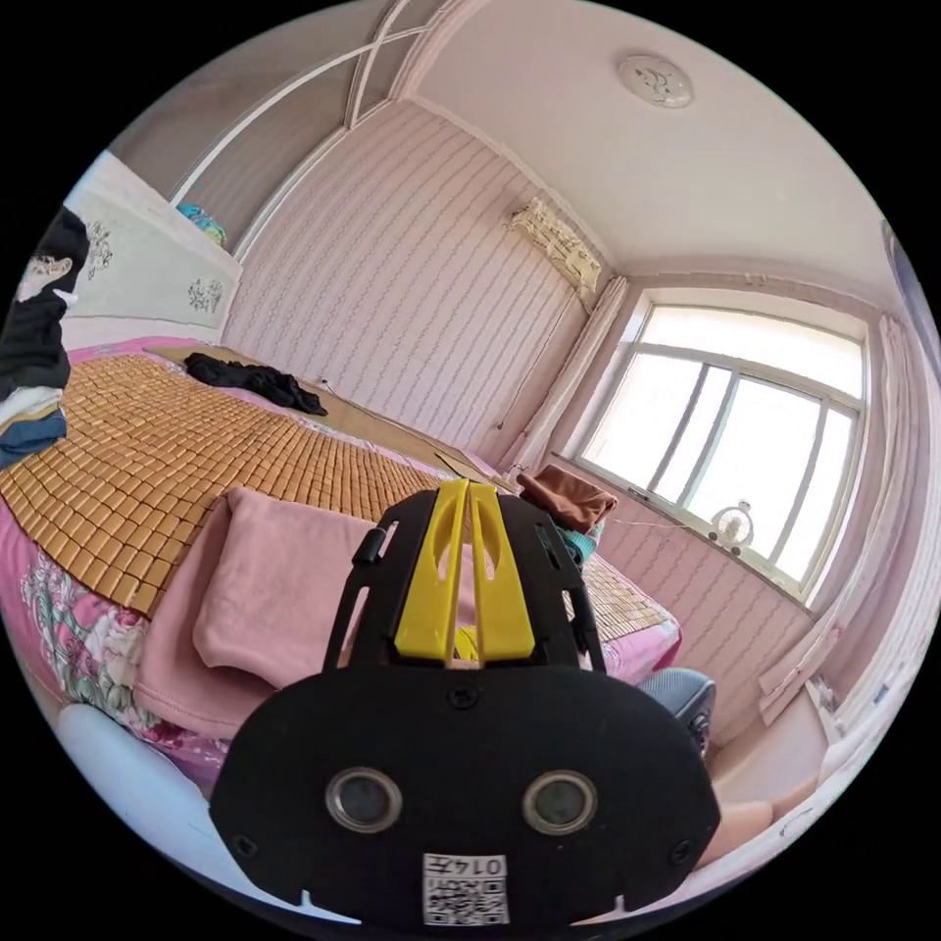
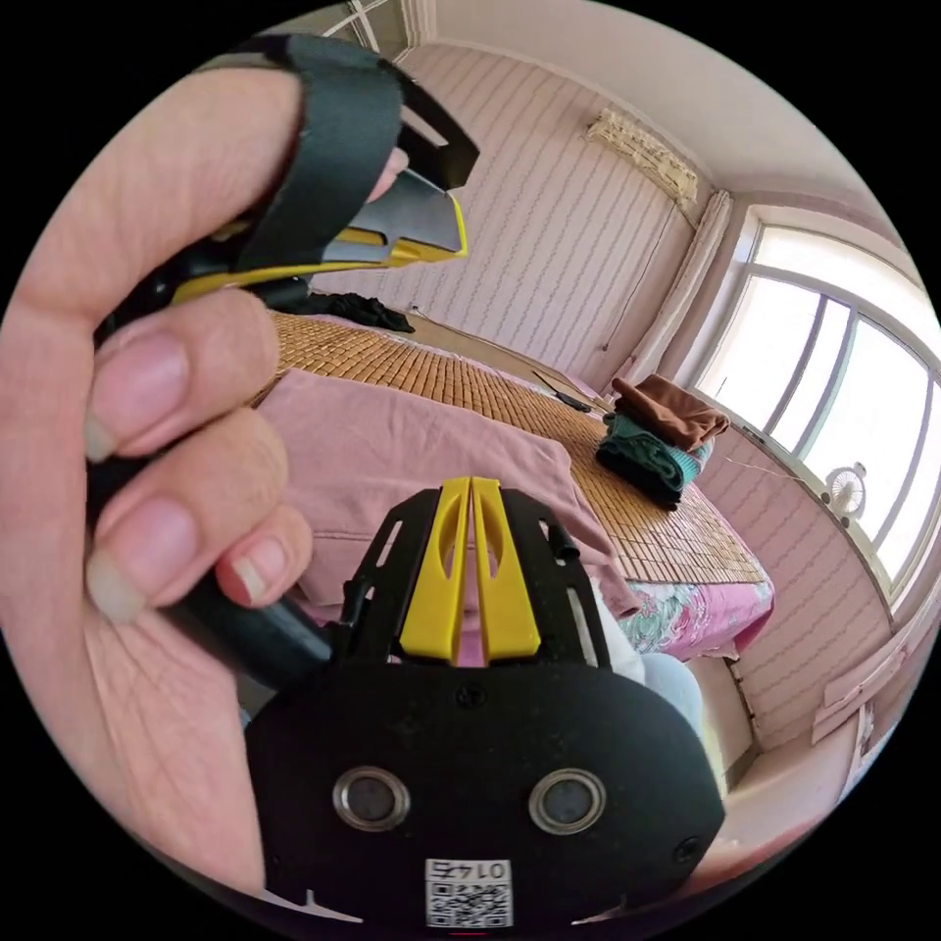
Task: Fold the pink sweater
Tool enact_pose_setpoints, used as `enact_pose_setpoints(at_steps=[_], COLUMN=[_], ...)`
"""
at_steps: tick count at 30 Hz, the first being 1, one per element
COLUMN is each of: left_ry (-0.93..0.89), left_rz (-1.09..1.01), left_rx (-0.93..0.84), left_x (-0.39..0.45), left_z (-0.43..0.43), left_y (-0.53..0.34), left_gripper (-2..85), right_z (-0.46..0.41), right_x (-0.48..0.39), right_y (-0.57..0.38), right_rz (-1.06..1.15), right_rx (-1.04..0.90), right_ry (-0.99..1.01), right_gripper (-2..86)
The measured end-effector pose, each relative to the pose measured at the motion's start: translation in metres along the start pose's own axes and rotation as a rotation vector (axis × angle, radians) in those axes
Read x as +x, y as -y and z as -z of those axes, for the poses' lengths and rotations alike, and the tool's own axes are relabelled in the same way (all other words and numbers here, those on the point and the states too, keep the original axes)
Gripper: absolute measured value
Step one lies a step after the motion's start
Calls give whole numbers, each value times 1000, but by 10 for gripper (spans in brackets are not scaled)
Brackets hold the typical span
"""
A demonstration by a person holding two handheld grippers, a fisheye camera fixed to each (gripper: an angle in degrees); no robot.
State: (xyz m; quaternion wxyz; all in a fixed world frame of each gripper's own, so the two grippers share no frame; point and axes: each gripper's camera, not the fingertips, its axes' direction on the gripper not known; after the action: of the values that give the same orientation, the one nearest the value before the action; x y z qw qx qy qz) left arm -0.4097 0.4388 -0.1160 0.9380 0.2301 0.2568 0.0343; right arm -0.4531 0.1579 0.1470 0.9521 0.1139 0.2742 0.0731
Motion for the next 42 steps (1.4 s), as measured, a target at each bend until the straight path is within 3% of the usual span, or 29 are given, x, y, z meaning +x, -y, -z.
enact_pose_setpoints(at_steps=[7,10,14,17,20,24,29,42], left_ry=[120,76,49,83,135,141,170,224], left_rz=[-109,-91,-89,-89,-128,-112,-46,-15], left_rx=[13,-8,-71,-15,-156,-388,-475,-415], left_x=[24,16,6,-15,-43,-68,-80,-99], left_z=[7,-1,-12,3,0,-10,-21,-22], left_y=[-8,-12,-14,-12,-22,-67,-100,-79], left_gripper=[-10,-10,-9,-8,0,44,71,102], right_z=[2,-1,-12,-14,-36,-71,-77,-91], right_x=[-14,-21,-29,-13,11,23,29,58], right_y=[-16,-18,-22,-16,-14,-19,-26,-31], right_rz=[-93,-74,-24,-30,-75,-106,-122,-181], right_rx=[35,64,-31,-57,-122,-283,-281,-308], right_ry=[103,78,147,235,316,248,259,308], right_gripper=[-9,-9,-3,28,55,58,58,51])
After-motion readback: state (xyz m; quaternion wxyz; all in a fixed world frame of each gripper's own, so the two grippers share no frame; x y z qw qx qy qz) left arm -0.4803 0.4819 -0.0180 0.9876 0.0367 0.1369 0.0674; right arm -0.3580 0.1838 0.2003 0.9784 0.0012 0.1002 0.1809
